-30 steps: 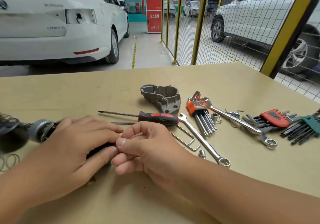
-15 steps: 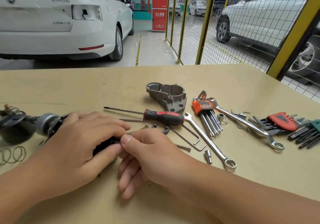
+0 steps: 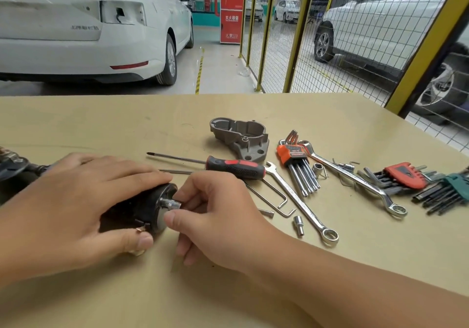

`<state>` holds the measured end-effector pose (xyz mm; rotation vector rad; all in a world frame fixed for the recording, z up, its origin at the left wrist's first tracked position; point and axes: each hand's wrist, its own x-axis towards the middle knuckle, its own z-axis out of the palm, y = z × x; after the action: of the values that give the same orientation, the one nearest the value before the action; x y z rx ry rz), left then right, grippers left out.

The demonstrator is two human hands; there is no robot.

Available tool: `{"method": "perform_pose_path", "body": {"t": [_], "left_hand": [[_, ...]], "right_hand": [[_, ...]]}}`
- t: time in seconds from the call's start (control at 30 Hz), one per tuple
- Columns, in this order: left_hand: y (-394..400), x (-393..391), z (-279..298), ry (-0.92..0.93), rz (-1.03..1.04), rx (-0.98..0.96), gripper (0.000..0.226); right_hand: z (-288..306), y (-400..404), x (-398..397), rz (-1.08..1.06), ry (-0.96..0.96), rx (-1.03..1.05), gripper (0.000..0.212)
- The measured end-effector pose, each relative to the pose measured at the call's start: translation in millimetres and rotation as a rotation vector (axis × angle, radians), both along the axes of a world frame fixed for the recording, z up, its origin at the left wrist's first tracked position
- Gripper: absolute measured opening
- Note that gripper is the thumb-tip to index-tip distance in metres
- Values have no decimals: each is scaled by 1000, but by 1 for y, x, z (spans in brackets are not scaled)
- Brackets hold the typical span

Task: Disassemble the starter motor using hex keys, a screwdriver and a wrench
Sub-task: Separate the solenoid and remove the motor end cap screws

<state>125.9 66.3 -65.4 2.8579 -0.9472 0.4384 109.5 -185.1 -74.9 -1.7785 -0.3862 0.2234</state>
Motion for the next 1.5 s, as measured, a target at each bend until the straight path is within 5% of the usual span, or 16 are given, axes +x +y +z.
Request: {"method": "perform_pose_path", "body": {"t": [0.2,0.37,0.53,0.9,1.5], "left_hand": [[0,8,-15,9,19,-96,84],[-8,3,-10,-42,25,-93,75],[-13,0,-9,-67,76,-85,74],[-19,-4,-5,-91,61,-114,72],[-22,-6,-1,-93,-6,-174,70]], "right_hand": [[-1,1,8,-28,180,235,24],[0,2,11,-35,185,249,12],[2,-2,16,1,233,202,27],[1,-1,20,-84,3,78,17],[4,1,17,-79,36,102,14]]}}
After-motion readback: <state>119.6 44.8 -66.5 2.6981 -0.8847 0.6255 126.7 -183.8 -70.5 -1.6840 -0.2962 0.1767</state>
